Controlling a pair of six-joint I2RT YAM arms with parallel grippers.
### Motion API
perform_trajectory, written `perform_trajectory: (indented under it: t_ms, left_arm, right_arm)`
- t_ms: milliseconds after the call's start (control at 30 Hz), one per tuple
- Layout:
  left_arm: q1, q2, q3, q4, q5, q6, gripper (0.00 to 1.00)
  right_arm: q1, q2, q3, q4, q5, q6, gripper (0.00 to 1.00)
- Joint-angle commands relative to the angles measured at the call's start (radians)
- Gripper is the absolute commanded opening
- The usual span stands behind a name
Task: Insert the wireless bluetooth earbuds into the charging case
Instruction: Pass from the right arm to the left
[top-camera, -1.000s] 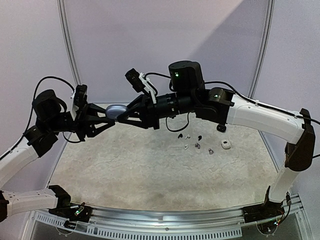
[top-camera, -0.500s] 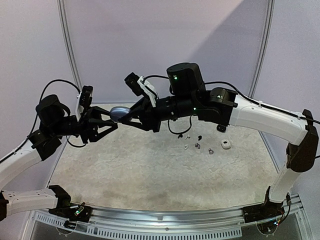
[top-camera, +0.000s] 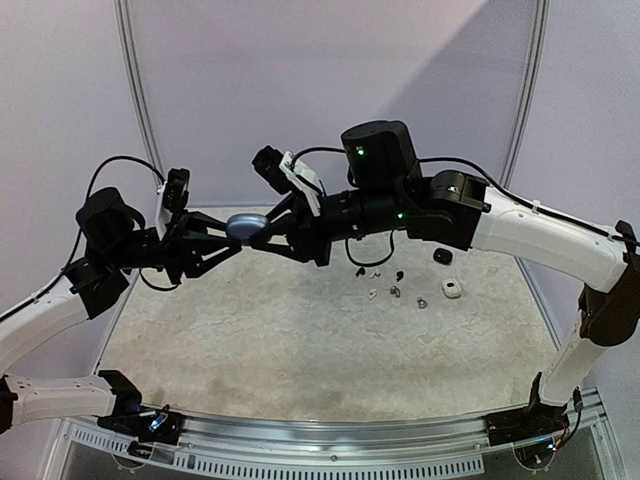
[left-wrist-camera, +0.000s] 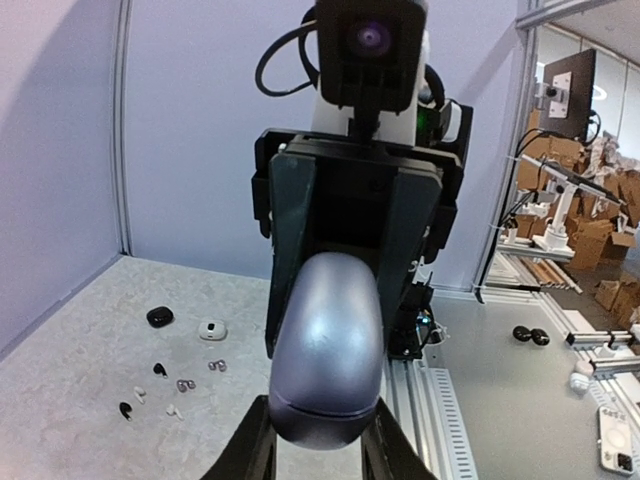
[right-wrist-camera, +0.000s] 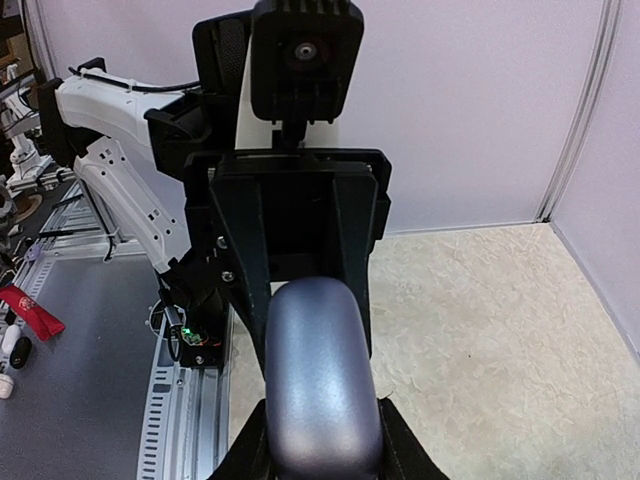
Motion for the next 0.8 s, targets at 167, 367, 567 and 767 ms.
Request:
perform_trajectory:
  t_ms: [167, 367, 567, 767]
  left_arm:
    - [-0.056, 0.004, 0.013, 0.015, -0.003, 0.024, 0.26]
    - [-0.077, 0.006, 0.01, 0.037, -0.011, 0.025, 0.3]
    - [-0.089, 0.007, 0.015, 0.042, -0.006, 0.031, 0.07]
    - [-0.091, -0.007, 0.003, 0.042, -0.05, 0.036, 0.0]
  right_arm:
    - [0.003, -0.015, 0.0, 0.04, 0.01, -0.012, 0.0]
    - [0.004, -0.006, 0.003, 0.045, 0.007, -0.013, 0.0]
    - [0.003, -0.006, 0.003, 0.039, 0.006, -0.012, 0.0]
    - [0.004, -0.006, 0.002, 0.039, 0.044, -0.008, 0.3]
